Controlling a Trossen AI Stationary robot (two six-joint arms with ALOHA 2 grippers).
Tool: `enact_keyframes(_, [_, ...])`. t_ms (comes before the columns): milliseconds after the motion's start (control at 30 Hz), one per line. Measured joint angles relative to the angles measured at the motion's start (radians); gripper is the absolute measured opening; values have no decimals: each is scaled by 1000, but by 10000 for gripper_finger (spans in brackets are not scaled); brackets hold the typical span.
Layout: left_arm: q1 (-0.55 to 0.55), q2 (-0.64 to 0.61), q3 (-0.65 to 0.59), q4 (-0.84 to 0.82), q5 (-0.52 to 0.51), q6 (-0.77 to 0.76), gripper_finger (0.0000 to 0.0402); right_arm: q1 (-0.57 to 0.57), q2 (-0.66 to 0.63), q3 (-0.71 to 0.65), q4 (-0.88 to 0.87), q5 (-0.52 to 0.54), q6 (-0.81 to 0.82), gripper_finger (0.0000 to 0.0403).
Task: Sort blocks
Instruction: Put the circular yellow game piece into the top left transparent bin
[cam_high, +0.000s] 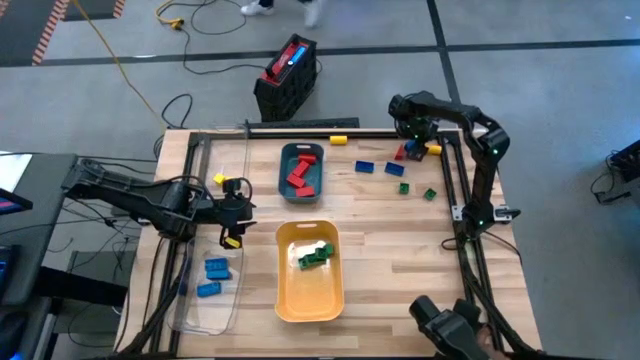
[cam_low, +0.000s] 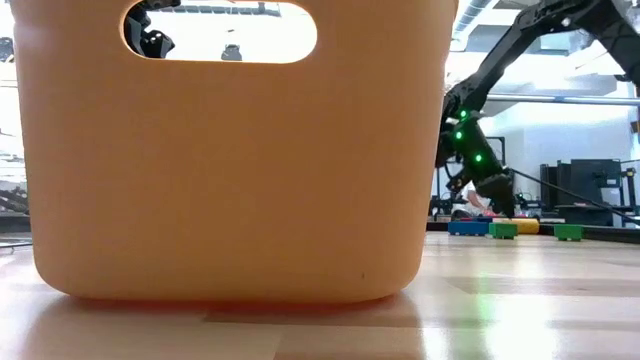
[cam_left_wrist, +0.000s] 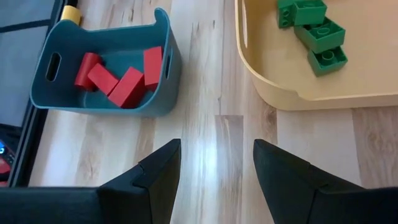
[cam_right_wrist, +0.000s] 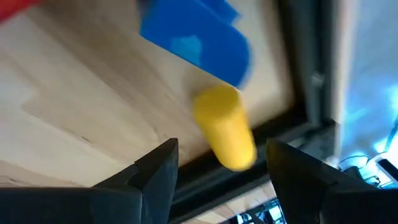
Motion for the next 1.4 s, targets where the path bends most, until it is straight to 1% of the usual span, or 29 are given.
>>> enact_keyframes(133, [0,0,0,-3,0,1,196,-2,65,7,-9,30,2,251])
enact_keyframes(300, [0,0,0,-14,0,-6,196,-14,111,13,-26,35,12,249])
enact_keyframes(400, [0,0,0,-22,1,-11,196,-16,132,13,-26,35,27,238])
enact_keyframes(500, [0,0,0,-37,1,-22,196,-16,149,14,-35,34,27,208])
enact_keyframes(733, [0,0,0,-52,0,-30,196,13,141,14,-64,28,38,98])
enact_keyframes(767, [0,0,0,-51,0,-31,196,23,135,15,-75,28,40,91])
enact_keyframes(867, [0,0,0,-50,0,-31,196,59,107,15,-103,24,53,90])
enact_keyframes(1000, [0,0,0,-36,0,-40,196,123,21,16,-141,18,103,92])
enact_keyframes(1033, [0,0,0,-28,0,-43,196,144,-9,16,-145,-1,120,95])
enact_keyframes(1100, [0,0,0,0,0,-44,196,196,-82,16,-139,-76,157,102])
enact_keyframes(1167, [0,0,0,34,-1,-43,196,256,-168,16,-101,-189,187,102])
enact_keyframes(1233, [0,3,0,73,-4,-34,196,329,-268,4,-13,-293,210,100])
enact_keyframes(1300, [0,14,-1,117,-9,-15,196,413,-370,-27,111,-375,214,99])
enact_keyframes(1400, [0,26,-45,265,-12,32,196,558,-504,-100,326,-409,255,99])
